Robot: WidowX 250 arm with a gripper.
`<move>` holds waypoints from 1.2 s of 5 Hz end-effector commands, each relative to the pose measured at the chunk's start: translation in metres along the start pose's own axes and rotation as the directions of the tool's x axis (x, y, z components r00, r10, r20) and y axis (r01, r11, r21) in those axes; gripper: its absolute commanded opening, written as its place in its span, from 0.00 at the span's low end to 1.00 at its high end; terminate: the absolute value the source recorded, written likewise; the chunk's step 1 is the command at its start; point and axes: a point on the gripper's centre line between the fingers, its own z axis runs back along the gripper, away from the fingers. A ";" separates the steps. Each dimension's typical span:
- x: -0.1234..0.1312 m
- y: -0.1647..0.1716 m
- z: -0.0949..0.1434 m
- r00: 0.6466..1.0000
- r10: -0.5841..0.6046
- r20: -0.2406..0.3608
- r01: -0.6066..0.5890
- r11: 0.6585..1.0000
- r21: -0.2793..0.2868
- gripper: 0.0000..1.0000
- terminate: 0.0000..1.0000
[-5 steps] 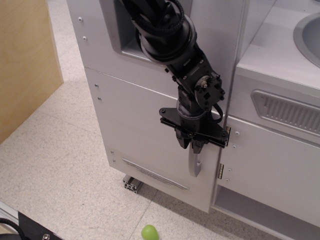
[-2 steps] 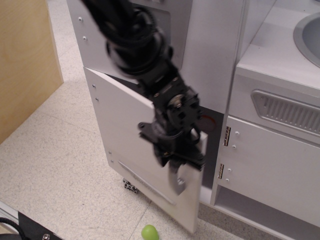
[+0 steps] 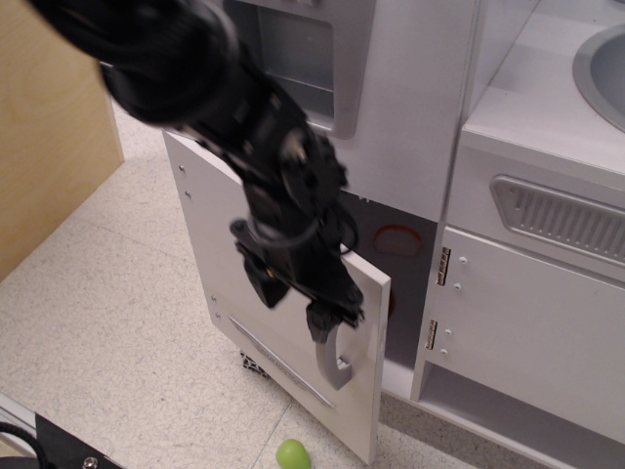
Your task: Open low fridge
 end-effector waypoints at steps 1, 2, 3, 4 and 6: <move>0.044 -0.010 0.047 0.996 0.047 0.071 -0.042 0.996 -0.078 1.00 0.00; 0.070 -0.021 0.045 0.993 0.065 0.094 -0.056 0.994 -0.096 1.00 0.00; 0.087 -0.031 0.024 0.993 0.059 0.098 -0.050 0.995 -0.088 1.00 0.00; 0.086 -0.039 -0.006 0.996 0.024 0.085 -0.020 0.999 -0.047 1.00 0.00; 0.060 -0.028 -0.043 0.999 0.005 0.033 -0.006 1.000 0.029 1.00 0.00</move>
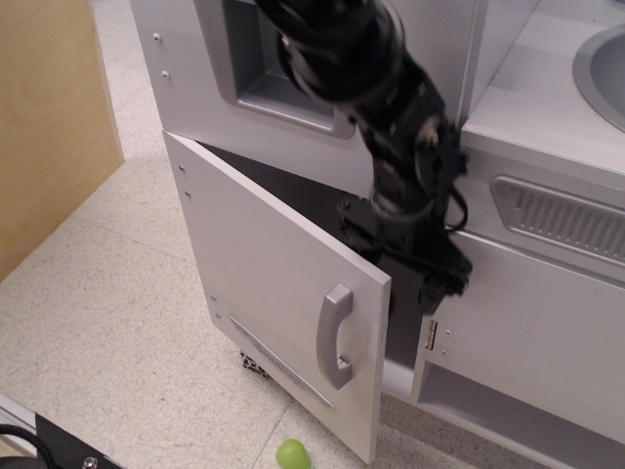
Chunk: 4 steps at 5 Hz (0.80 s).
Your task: Open low fridge
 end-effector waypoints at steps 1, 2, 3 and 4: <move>-0.029 0.018 0.006 0.999 -0.024 -0.027 0.024 1.000 0.002 1.00 0.00; -0.055 0.035 0.011 0.998 -0.031 -0.057 0.031 0.999 -0.010 1.00 0.00; -0.076 0.054 0.013 0.997 -0.017 -0.069 0.016 1.000 -0.012 1.00 0.00; -0.094 0.072 0.016 0.995 -0.020 -0.094 0.019 1.000 -0.012 1.00 0.00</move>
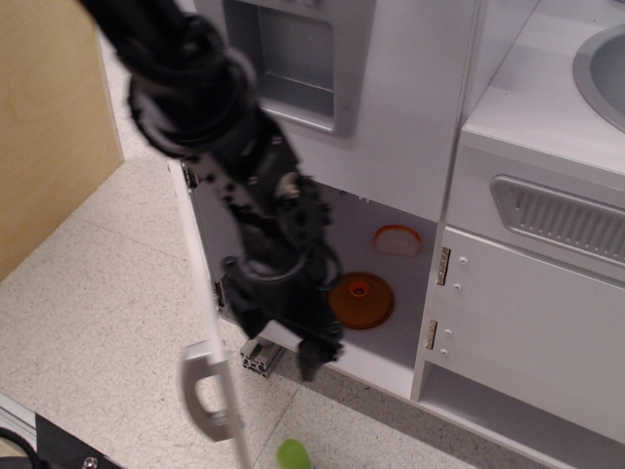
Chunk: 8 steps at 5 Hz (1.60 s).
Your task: Open low fridge
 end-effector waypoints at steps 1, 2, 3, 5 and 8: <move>-0.021 0.041 0.017 1.000 -0.018 0.013 0.018 1.000 0.009 1.00 0.00; -0.037 0.061 0.013 1.000 -0.026 0.004 0.026 0.999 0.030 1.00 0.00; -0.045 0.075 0.012 1.000 -0.031 -0.006 0.031 0.998 0.055 1.00 0.00; -0.050 0.095 0.018 1.000 -0.001 -0.008 0.002 0.998 0.067 1.00 0.00; -0.047 0.106 0.024 1.000 0.008 -0.023 -0.006 0.996 0.084 1.00 0.00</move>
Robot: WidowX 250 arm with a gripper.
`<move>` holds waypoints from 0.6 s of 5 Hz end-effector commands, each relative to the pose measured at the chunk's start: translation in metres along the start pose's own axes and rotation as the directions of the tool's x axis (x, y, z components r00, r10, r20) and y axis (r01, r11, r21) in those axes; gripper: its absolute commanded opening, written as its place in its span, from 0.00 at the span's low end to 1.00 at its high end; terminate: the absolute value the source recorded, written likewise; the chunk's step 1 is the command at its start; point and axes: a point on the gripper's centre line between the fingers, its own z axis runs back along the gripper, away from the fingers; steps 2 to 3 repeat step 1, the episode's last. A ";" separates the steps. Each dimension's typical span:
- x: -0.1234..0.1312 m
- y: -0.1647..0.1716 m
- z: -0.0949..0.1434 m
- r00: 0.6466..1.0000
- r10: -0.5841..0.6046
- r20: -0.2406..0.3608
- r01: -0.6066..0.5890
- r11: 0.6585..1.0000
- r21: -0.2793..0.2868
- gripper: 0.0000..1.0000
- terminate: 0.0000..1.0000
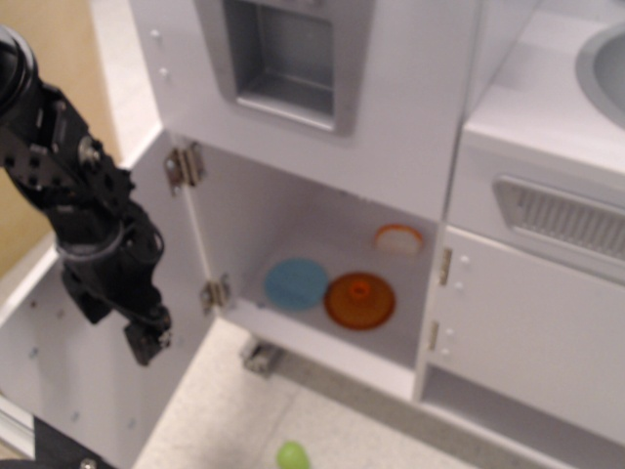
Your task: Open low fridge
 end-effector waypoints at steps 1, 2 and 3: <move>0.008 0.009 0.012 0.999 -0.005 0.034 0.004 1.000 0.027 1.00 1.00; 0.008 0.009 0.012 0.999 -0.005 0.034 0.004 1.000 0.027 1.00 1.00; 0.008 0.009 0.012 0.999 -0.005 0.034 0.004 1.000 0.027 1.00 1.00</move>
